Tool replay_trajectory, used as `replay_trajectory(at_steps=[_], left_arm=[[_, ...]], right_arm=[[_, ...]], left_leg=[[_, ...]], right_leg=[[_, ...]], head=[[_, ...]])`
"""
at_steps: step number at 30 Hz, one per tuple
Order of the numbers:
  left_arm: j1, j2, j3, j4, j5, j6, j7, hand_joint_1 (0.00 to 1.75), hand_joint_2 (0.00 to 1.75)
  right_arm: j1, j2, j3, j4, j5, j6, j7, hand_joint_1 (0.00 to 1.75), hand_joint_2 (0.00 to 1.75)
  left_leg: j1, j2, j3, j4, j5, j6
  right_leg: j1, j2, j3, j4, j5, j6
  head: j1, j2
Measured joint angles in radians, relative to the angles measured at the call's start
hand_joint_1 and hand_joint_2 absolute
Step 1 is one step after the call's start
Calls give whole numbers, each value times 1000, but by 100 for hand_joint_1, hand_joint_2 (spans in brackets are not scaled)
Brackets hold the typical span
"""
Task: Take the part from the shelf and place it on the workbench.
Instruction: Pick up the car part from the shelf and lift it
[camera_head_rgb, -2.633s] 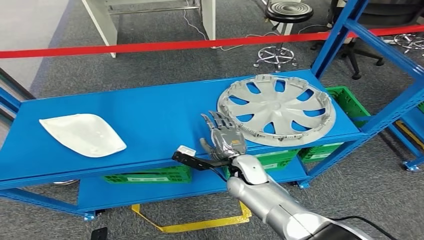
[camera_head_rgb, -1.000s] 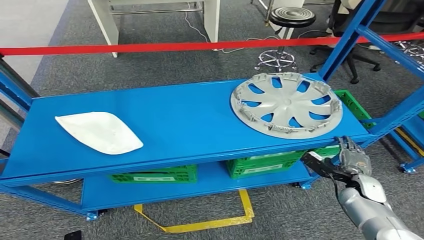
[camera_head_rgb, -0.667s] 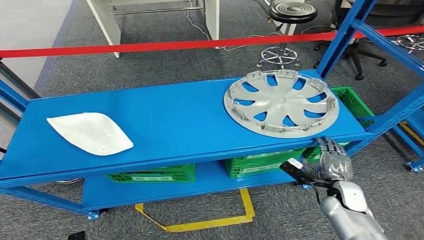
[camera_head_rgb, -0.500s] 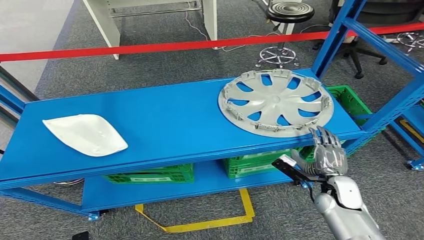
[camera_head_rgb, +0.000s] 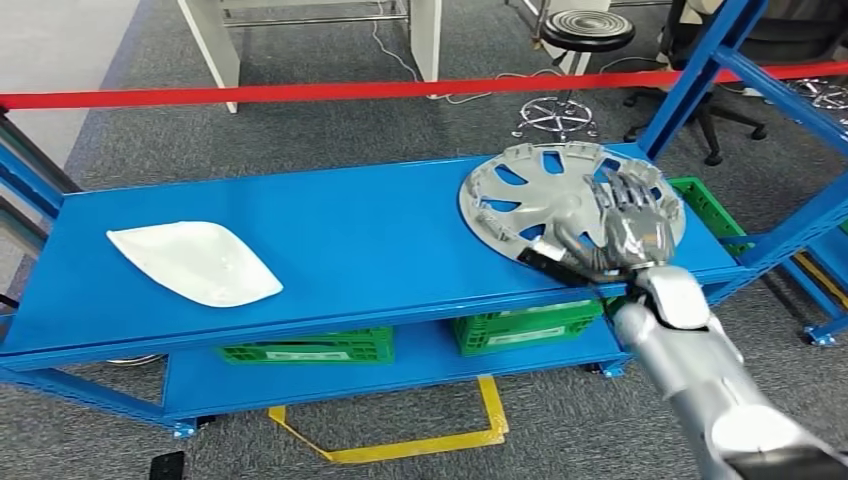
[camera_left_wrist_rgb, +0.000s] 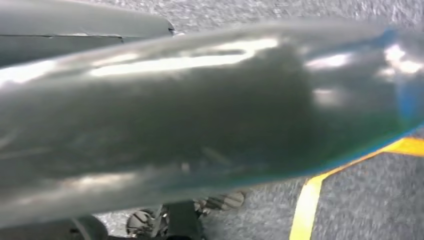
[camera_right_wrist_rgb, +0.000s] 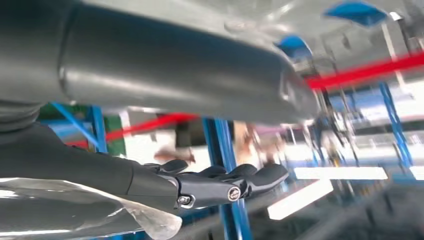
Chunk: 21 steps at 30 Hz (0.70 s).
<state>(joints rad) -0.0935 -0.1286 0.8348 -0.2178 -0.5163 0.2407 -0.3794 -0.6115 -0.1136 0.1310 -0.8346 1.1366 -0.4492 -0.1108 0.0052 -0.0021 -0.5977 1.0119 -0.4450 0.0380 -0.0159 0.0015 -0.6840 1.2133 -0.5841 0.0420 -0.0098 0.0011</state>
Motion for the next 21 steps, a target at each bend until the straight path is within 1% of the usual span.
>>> replay_trajectory(at_steps=[1,2,3,4,5,6,7,8,10,11,12,13,14,15,16,17,18,19,20,21], left_arm=[[0,0,-3,0,-7,-3,3,0,0],[1,0,-6,0,-13,-6,7,0,0],[1,0,-8,0,-20,-8,10,0,0],[0,0,-10,0,-26,-10,14,0,0],[-1,0,-12,0,-31,-11,16,0,0],[-4,0,-13,0,-35,-12,18,0,0],[-6,0,-15,0,-38,-12,21,0,0],[-7,0,-16,0,-42,-13,24,0,0],[-10,-1,-18,0,-48,-13,31,0,0],[-11,-1,-19,0,-50,-12,33,0,0],[-12,-2,-21,0,-53,-12,35,0,0],[-14,-2,-23,0,-56,-11,37,0,0],[-14,-2,-25,0,-58,-10,38,0,0],[-15,-3,-27,0,-60,-10,39,0,0],[-16,-4,-29,0,-60,-10,41,0,0],[-16,-5,-30,0,-61,-10,42,0,0],[-16,-6,-31,0,-61,-10,43,0,0],[-17,-8,-33,0,-61,-10,43,0,0],[-17,-8,-33,0,-61,-11,43,0,0],[-19,-9,-34,0,-62,-11,43,0,0]], right_arm=[[-36,-3,1,48,-22,37,-18,0,0],[-71,-7,1,95,-45,80,-35,0,0],[-107,-12,1,141,-65,123,-48,0,0],[-142,-17,0,184,-81,162,-55,0,0],[-176,-23,-2,224,-94,194,-57,0,0],[-208,-28,-3,258,-102,216,-56,0,0],[-236,-31,-5,290,-107,230,-54,0,0],[-257,-33,-6,317,-113,239,-52,0,0],[-279,-32,-6,358,-119,247,-48,0,0],[-285,-30,-6,372,-120,248,-47,0,0],[-291,-25,-6,384,-120,248,-45,0,0],[-298,-18,-6,395,-120,249,-43,0,0],[-303,-10,-7,406,-121,250,-41,0,0],[-306,-1,-7,416,-122,250,-39,0,0],[-306,7,-6,425,-123,250,-37,0,0],[-304,16,-6,432,-124,248,-36,0,0],[-302,23,-6,439,-125,244,-34,0,0],[-301,32,-6,443,-125,239,-32,0,0],[-301,39,-6,446,-125,231,-31,0,0],[-301,46,-6,448,-125,223,-30,0,0]], left_leg=[[0,0,-1,0,0,0],[0,-1,-1,1,0,1],[0,-1,0,1,0,1],[0,-2,0,2,-1,-1],[0,-3,0,4,-2,-3],[-2,-3,-2,7,-3,-6],[-4,-4,-5,11,-4,-11],[-5,-5,-9,13,-3,-15],[-5,-5,-13,15,-1,-24],[-4,-5,-14,18,-5,-29],[-3,-4,-20,33,-17,-35],[-2,-4,-36,70,-39,-41],[-1,-3,-60,125,-68,-46],[0,-3,-92,194,-98,-49],[1,-3,-122,256,-119,-51],[1,-3,-141,292,-124,-52],[1,-3,-144,291,-109,-50],[1,-3,-128,248,-76,-47],[0,-3,-100,180,-35,-42],[-2,-3,-70,113,-4,-37]], right_leg=[[0,0,-29,58,-18,2],[0,0,-44,87,-17,4],[0,0,-41,75,3,4],[-1,-1,-20,26,39,4],[-1,-1,9,-44,77,3],[0,-1,41,-110,105,1],[1,-1,65,-157,118,-3],[3,-1,77,-182,119,-7],[5,1,83,-190,113,-18],[4,1,83,-192,115,-22],[2,0,84,-193,115,-28],[-1,0,86,-194,116,-33],[-1,0,86,-195,116,-37],[-1,0,87,-195,115,-40],[-1,1,87,-194,114,-41],[0,1,88,-194,114,-42],[1,1,89,-194,113,-42],[1,1,90,-194,112,-42],[2,2,92,-194,111,-41],[4,2,92,-194,110,-39]], head=[[0,0],[0,0],[0,0],[0,0],[1,0],[1,0],[0,0],[-1,0],[-1,0],[-1,0],[-2,0],[-4,0],[-5,0],[-6,0],[-6,0],[-6,0],[-6,0],[-6,0],[-6,0],[-6,0]])
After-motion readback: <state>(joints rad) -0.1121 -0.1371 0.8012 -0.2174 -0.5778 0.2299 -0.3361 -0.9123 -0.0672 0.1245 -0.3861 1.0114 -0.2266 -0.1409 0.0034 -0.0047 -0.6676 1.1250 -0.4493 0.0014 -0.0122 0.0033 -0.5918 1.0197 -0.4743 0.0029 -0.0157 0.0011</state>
